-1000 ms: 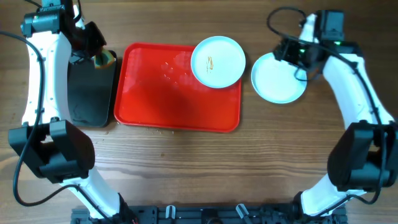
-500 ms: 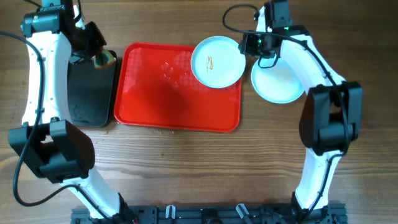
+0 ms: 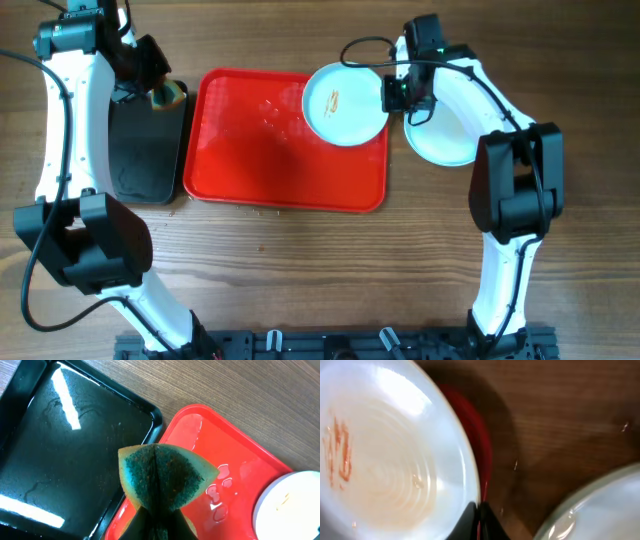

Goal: Clean dirty plates on tray and stack at the side
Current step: 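Move the right gripper to the last plate and grip its rim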

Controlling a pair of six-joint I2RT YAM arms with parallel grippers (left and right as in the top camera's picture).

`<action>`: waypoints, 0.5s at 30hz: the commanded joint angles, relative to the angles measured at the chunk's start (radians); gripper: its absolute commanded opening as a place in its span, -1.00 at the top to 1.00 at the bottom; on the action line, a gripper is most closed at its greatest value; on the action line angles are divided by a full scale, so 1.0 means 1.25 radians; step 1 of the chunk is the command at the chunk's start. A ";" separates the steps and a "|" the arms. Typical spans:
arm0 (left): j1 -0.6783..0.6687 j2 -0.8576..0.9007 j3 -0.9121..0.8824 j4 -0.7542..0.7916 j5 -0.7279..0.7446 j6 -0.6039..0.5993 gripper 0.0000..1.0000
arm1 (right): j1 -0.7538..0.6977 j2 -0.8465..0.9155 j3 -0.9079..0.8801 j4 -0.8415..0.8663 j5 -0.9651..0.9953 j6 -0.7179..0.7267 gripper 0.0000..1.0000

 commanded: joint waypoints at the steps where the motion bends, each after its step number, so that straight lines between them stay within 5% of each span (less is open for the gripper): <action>1: 0.005 0.006 0.004 0.002 -0.003 0.004 0.90 | 0.040 0.018 0.045 -0.096 -0.022 0.005 0.91; 9: 0.004 0.006 0.003 0.002 -0.003 0.004 0.89 | 0.157 0.018 0.064 -0.214 -0.018 0.064 0.90; 10: 0.005 0.006 0.003 0.002 -0.003 0.004 0.89 | 0.159 0.018 0.067 -0.214 -0.009 0.091 0.79; 11: 0.004 0.006 0.003 0.002 -0.003 0.004 0.89 | 0.159 0.018 0.073 -0.210 -0.012 0.107 0.38; 15: 0.004 0.006 0.003 0.002 -0.002 0.004 0.89 | 0.162 0.018 0.078 -0.164 -0.082 0.136 0.19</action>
